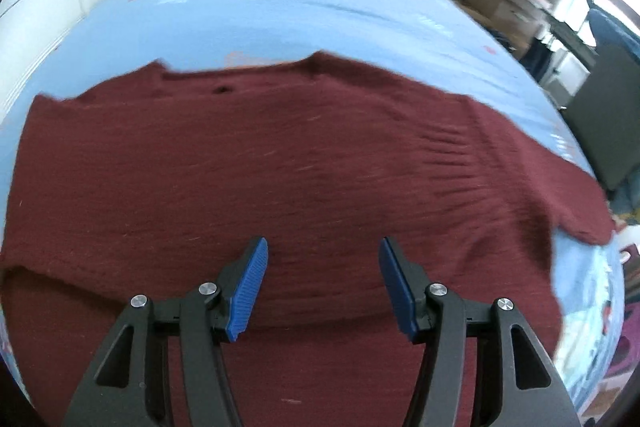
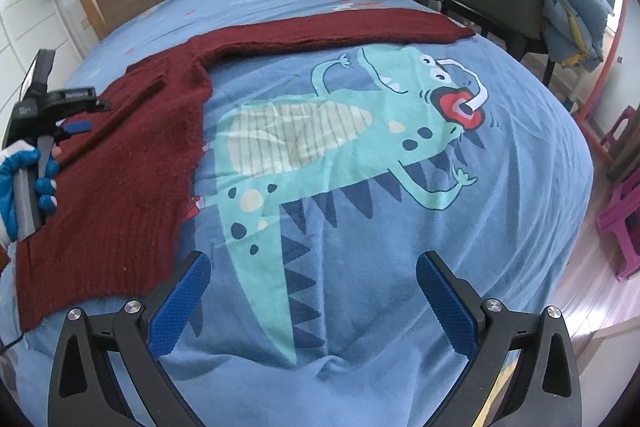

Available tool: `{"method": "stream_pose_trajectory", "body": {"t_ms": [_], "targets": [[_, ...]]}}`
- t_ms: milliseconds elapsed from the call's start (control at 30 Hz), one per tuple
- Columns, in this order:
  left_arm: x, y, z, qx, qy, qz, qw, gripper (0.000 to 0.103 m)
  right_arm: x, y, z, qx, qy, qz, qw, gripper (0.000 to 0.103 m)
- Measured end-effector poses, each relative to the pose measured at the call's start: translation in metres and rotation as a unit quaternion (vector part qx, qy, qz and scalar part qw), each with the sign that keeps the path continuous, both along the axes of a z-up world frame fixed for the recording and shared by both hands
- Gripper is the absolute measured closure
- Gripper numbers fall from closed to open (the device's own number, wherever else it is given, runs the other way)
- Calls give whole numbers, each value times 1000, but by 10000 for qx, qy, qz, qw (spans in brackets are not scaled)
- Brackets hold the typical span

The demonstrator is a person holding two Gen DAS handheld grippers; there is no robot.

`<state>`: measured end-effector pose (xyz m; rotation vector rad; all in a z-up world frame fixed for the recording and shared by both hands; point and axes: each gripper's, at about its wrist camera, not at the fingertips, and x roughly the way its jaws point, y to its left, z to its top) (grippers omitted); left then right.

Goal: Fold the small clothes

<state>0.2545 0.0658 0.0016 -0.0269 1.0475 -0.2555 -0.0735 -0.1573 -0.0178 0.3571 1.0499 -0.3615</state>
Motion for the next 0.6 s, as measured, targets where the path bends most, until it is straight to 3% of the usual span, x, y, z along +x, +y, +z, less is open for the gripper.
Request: {"method": "stream_pose_trajectory", "body": {"t_ms": [267, 467, 600], "targets": [[-18, 30, -3, 82, -194, -75, 9998, 51, 8, 10, 3, -55, 16, 137, 9999, 0], [0, 87, 8, 296, -457, 678, 9962, 51, 15, 19, 1, -99, 70, 223, 9997, 0], [15, 134, 6, 349, -380, 1312, 9900, 51, 21, 27, 1, -123, 83, 336, 9993, 0]]}}
